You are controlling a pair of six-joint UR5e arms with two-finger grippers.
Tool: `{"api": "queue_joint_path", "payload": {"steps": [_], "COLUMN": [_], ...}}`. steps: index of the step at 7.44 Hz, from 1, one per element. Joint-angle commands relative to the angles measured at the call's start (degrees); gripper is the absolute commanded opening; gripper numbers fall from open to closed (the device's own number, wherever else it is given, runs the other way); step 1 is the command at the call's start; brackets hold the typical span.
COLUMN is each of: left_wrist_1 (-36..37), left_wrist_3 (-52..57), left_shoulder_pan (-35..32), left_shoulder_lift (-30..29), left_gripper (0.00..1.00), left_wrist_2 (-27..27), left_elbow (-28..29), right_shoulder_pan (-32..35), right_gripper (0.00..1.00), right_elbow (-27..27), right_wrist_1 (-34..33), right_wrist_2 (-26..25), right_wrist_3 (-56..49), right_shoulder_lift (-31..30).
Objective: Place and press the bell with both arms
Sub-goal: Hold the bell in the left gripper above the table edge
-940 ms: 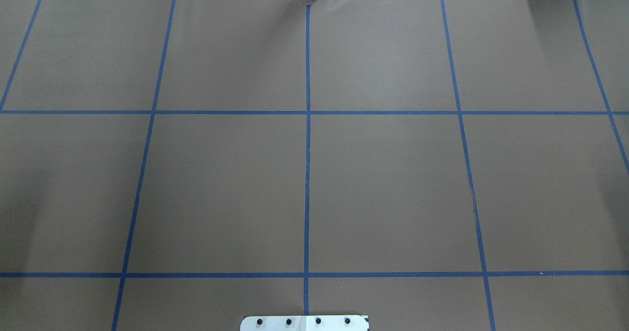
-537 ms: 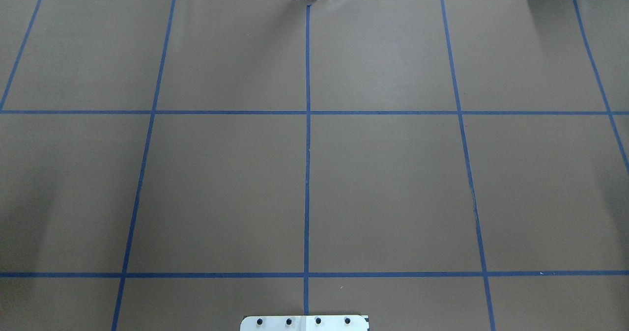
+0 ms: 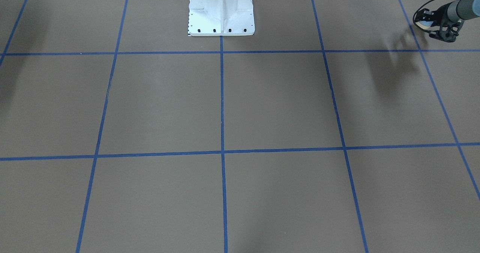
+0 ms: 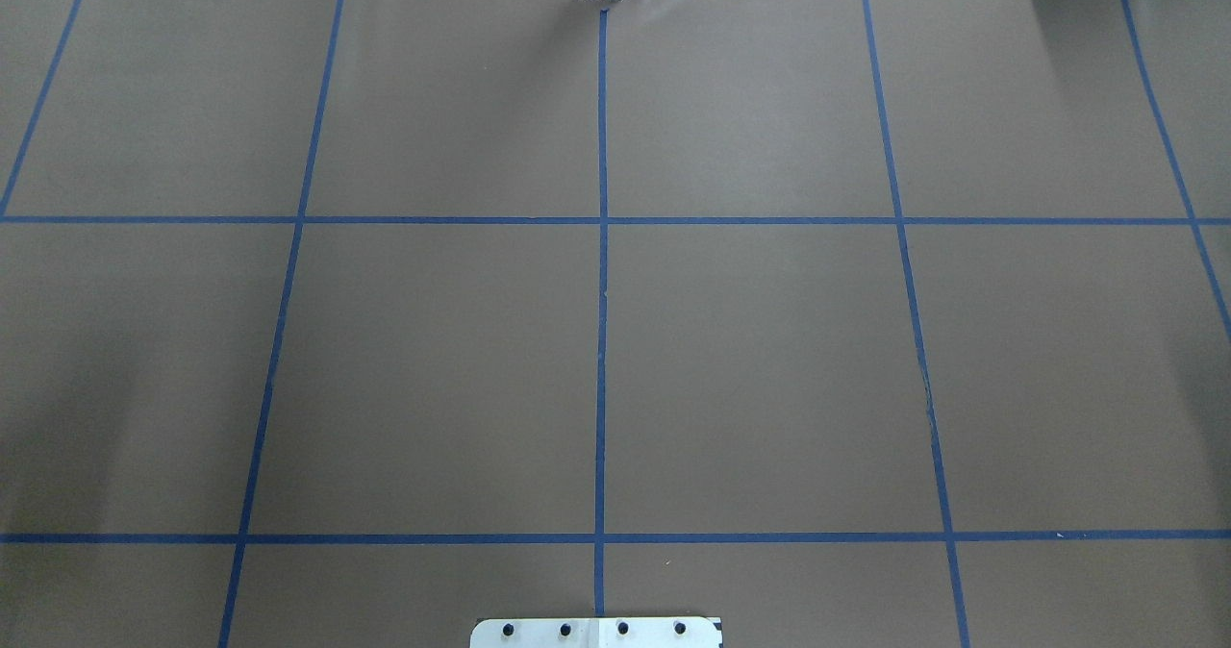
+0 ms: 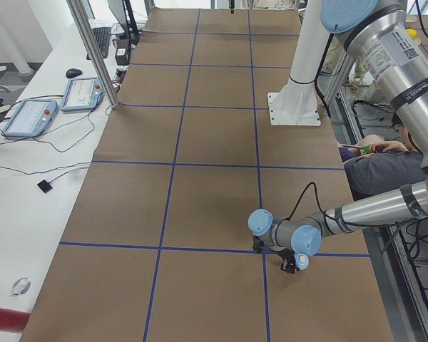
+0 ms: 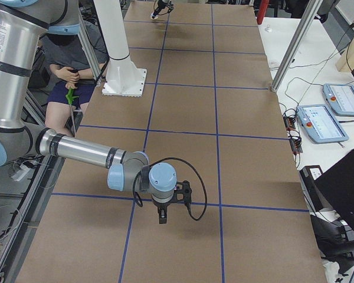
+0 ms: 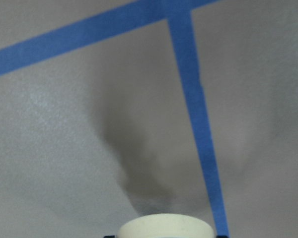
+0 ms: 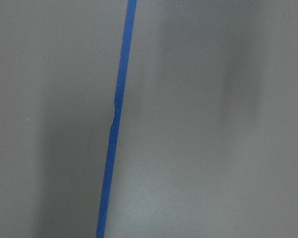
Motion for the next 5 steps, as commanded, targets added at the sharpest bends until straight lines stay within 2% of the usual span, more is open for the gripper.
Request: {"api": "queue_joint_path", "payload": {"steps": [1,3,5], "left_wrist_1": [0.22,0.66,6.00], "left_wrist_3": [-0.01,-0.01,-0.01], "left_shoulder_pan": [-4.65,-7.73,-12.39], "left_shoulder_lift": [-3.35,-7.13,-14.58], "left_gripper": [0.38,0.36,0.32], "left_wrist_2": [0.16,0.25,0.60], "left_elbow": [-0.49,-0.40,-0.57], "right_shoulder_pan": [0.00,0.00,0.00], "right_gripper": [1.00,1.00,1.00], "right_elbow": [0.10,0.10,0.02], "right_wrist_1": [0.30,0.38,0.38], "right_wrist_2": [-0.30,-0.47,-0.56], "right_wrist_3": [0.00,0.09,0.09], "right_shoulder_lift": [0.06,0.32,0.59]}}
